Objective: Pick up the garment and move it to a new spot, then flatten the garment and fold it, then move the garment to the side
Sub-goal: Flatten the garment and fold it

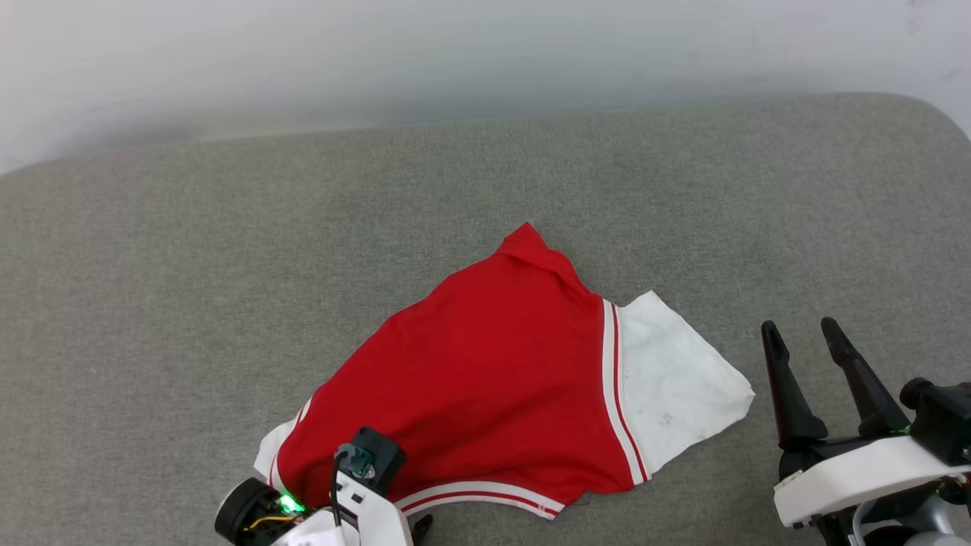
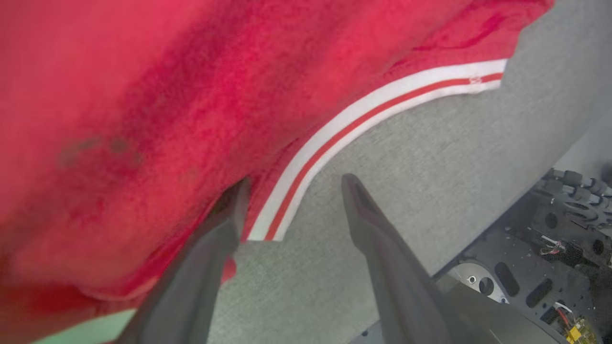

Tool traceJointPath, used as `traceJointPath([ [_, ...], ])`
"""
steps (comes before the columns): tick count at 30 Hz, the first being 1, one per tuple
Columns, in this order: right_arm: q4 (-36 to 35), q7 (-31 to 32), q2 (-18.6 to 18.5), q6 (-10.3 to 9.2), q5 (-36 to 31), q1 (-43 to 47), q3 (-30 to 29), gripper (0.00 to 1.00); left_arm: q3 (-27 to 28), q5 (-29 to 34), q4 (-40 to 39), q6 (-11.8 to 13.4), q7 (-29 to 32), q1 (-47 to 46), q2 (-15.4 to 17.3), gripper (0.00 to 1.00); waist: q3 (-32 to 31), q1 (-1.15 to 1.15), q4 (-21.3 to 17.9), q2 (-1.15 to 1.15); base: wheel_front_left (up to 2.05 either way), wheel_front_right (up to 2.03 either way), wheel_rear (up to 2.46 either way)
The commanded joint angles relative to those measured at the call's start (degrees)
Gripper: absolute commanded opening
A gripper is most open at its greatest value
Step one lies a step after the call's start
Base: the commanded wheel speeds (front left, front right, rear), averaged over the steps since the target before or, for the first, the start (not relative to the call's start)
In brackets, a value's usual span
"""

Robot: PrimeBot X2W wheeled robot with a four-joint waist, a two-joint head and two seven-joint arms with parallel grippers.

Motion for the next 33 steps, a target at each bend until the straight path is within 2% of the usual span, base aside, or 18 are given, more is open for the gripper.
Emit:
traceJointPath([
  [1, 0.19, -0.43, 0.08, -0.02, 0.03, -0.88, -0.04, 1.00, 0.00, -0.12, 1.08, -0.09, 0.90, -1.00, 0.27, 1.00, 0.82, 0.00, -0.23, 0.00, 0.00, 0.00, 0.00],
  [5, 0.76, -0.80, 0.08, -0.02, 0.16, -1.66, 0.16, 1.00, -0.98, -0.86, 4.88, -0.46, 5.04, -1.48, 0.68, 1.00, 1.82, 0.00, -0.43, 0.00, 0.00, 0.00, 0.00],
  [6, 0.88, -0.83, 0.08, -0.02, 0.17, -1.80, 0.26, 1.00, -1.28, -1.07, 5.51, -0.61, 5.65, -1.52, 0.62, 0.95, 2.05, 0.00, -0.52, 0.00, 0.00, 0.00, 0.00],
  [7, 1.05, -0.94, 0.08, -0.02, 0.15, -1.92, 0.33, 1.00, -1.58, -1.33, 6.13, -1.02, 6.02, -1.59, 0.34, 0.49, 2.17, 0.00, -0.56, 0.00, 0.00, 0.00, 0.00],
  [8, 1.20, -1.04, 0.08, -0.02, 0.29, -2.00, 0.36, 1.00, -2.05, -1.60, 6.60, -1.48, 6.41, -1.80, 0.16, 0.17, 2.29, 0.00, -0.58, 0.00, 0.00, 0.00, 0.00],
  [9, 1.34, -1.07, 0.08, -0.02, 0.42, -2.13, 0.39, 1.00, -2.40, -1.93, 6.99, -2.12, 6.59, -1.98, -0.12, 0.00, 2.39, 0.00, -0.60, 0.00, 0.00, 0.00, 0.00],
  [17, 2.27, -1.12, 0.08, -0.02, 0.61, -2.43, -0.37, 1.00, -3.89, 1.60, 5.36, -4.18, 0.45, -6.48, -1.60, 0.00, 1.58, 0.00, 0.14, 0.00, 0.00, 0.00, 0.00],
  [21, 2.26, -0.69, 0.08, -0.02, 0.64, -2.00, -0.75, 1.00, -4.92, 4.79, 3.22, -4.21, -3.81, -9.05, -2.72, 0.00, 0.68, 0.00, 0.89, 0.00, 0.00, 0.00, 0.00],
  [26, 1.93, -0.13, 0.07, -0.02, -0.42, -1.43, -1.13, 1.00, -7.37, 6.59, 2.54, -4.15, -8.04, -10.50, -6.85, 0.00, -0.33, 0.00, 1.79, 0.00, 0.00, 0.00, 0.00],
  [33, 1.27, 0.79, 0.07, -0.02, -0.37, -1.80, -1.27, 1.00, -14.20, 4.25, 6.91, -7.19, -9.44, -9.77, -12.05, 0.00, -0.48, 0.00, 2.14, 0.00, 0.00, 0.00, 0.00],
])
